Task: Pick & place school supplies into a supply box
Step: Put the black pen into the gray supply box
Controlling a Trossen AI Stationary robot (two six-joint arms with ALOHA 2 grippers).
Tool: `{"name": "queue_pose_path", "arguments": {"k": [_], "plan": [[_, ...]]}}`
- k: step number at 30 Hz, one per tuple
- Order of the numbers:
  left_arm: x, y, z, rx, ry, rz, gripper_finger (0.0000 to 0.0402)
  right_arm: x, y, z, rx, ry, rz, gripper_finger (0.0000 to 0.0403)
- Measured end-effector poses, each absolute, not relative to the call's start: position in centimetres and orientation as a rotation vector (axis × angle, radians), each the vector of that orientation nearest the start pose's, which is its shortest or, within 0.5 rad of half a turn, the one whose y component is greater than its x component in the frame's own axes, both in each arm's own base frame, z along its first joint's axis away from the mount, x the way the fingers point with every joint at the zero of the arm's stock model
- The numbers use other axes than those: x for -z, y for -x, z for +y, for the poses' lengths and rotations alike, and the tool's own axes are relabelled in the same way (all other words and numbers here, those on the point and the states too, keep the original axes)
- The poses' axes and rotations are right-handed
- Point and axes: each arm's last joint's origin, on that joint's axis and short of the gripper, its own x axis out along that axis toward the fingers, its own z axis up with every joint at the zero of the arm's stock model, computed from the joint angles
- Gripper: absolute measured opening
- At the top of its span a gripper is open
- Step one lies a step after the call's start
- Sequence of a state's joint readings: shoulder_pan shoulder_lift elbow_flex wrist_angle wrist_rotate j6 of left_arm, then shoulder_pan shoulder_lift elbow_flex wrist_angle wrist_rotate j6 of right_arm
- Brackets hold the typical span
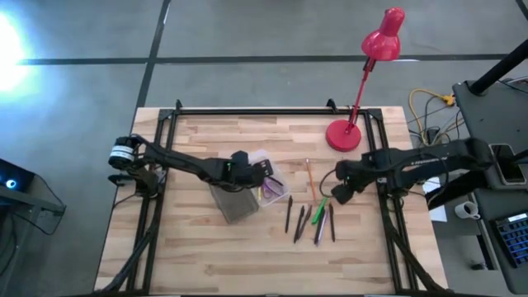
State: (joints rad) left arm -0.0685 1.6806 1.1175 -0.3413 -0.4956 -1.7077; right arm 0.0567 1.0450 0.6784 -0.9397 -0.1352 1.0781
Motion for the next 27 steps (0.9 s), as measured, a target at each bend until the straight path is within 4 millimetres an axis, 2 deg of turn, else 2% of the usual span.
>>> {"name": "queue_pose_path", "arguments": {"k": [5,11,21,27], "plan": [[-22.6,-35.0,-1.0,-0.953,1.25,0.293,0.0116,-19.8,-17.1,3.7,0.611,-1.048,1.29,0.0195],[-23.4,-34.2,-0.8,-0.955,1.174,0.278,0.0116,-18.0,-18.3,6.0,0.682,-1.085,1.338,0.0183],[-24.1,-32.9,-0.5,-0.918,1.075,0.31,0.0116,-15.7,-21.1,7.8,0.756,-1.161,1.349,0.0156],[-25.1,-32.4,-0.4,-0.882,1.01,0.32,0.0116,-13.7,-21.3,8.0,0.86,-1.136,1.416,0.0132]]}}
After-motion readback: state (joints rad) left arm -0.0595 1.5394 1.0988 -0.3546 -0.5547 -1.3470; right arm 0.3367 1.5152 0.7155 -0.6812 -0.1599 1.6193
